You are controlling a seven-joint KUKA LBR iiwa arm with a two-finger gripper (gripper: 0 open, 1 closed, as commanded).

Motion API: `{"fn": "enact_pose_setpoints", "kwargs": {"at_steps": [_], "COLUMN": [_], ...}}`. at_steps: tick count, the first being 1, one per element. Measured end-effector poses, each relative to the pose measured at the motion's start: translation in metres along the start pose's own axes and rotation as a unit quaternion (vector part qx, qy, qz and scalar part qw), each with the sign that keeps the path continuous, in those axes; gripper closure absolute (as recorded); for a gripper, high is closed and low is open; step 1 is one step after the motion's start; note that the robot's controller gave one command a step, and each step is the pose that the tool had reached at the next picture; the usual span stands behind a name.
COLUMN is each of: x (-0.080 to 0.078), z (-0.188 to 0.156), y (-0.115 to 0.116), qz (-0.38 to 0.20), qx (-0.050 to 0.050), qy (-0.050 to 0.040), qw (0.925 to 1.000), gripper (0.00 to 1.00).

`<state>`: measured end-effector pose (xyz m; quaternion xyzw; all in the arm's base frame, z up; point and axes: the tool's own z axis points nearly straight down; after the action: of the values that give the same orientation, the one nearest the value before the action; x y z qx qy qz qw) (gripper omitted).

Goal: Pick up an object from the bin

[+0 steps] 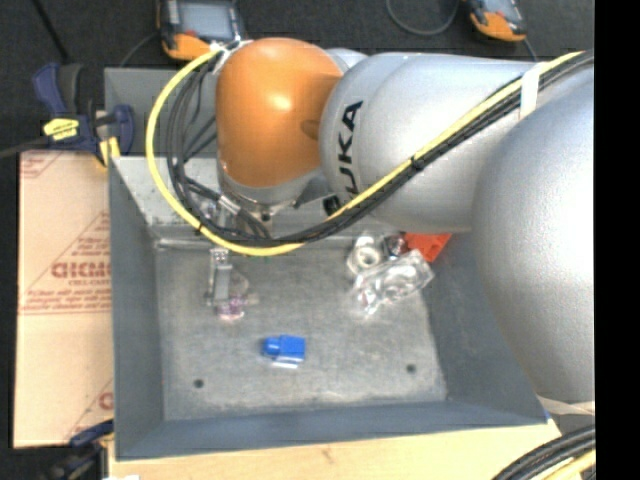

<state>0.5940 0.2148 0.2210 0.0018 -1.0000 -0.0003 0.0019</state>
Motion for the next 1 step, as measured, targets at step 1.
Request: {"fn": "enact_pose_setpoints", "kwargs": {"at_steps": [1], "x": [-0.0247], "z": [0.0447], "y": [-0.0764], "qz": [-0.304], "qx": [0.002], "qy": [-0.002], "qw": [0.9527], "gripper": [0.0]}}
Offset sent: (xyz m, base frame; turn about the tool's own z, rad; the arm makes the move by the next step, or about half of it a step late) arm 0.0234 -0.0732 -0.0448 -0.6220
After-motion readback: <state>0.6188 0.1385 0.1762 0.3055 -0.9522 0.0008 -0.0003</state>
